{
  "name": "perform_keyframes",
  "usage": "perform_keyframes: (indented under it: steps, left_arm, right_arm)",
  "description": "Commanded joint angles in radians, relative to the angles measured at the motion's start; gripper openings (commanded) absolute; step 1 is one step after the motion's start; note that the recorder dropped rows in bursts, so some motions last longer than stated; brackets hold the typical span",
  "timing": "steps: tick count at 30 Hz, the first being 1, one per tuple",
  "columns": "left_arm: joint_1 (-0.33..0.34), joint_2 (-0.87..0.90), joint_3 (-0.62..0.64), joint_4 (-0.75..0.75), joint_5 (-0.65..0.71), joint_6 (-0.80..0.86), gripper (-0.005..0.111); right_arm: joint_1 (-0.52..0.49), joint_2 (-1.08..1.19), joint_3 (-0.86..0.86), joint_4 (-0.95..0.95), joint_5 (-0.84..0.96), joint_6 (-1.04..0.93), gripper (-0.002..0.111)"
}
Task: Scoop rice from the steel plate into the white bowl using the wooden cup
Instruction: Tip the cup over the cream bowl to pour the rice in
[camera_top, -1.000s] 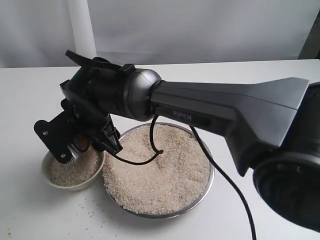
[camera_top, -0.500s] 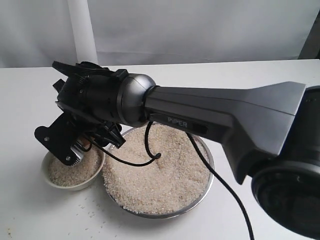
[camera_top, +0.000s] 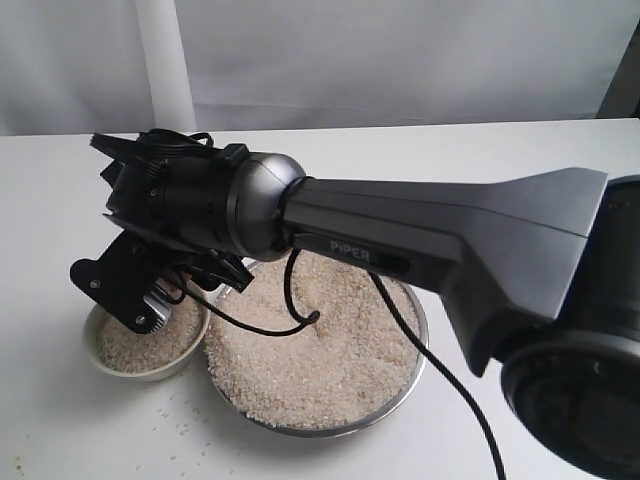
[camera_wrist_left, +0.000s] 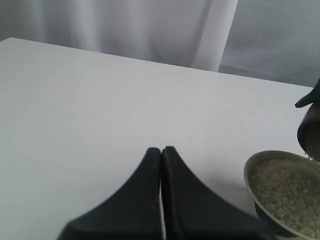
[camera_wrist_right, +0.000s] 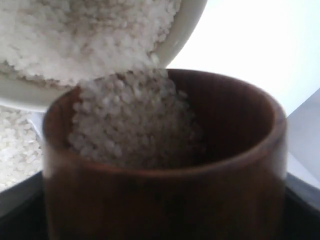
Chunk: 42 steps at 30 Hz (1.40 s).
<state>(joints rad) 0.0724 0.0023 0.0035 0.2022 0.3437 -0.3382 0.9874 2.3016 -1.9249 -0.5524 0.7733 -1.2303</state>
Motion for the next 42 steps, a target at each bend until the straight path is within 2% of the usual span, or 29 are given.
perform_keyframes:
  steps: [1,30,42]
  left_arm:
    - [-0.003,-0.002,-0.004,-0.006,-0.006,-0.001,0.0]
    - [-0.003,-0.002,-0.004,-0.006,-0.006,-0.001,0.0]
    - [-0.003,-0.002,-0.004,-0.006,-0.006,-0.001,0.0]
  right_arm:
    - [0.011,-0.006,-0.008,-0.041,-0.002,0.005,0.0]
    - [0.085,-0.006,-0.006,-0.217,0.028,0.037,0.0]
    - [0.122,-0.006,0.004,-0.353,0.055,0.091,0.0]
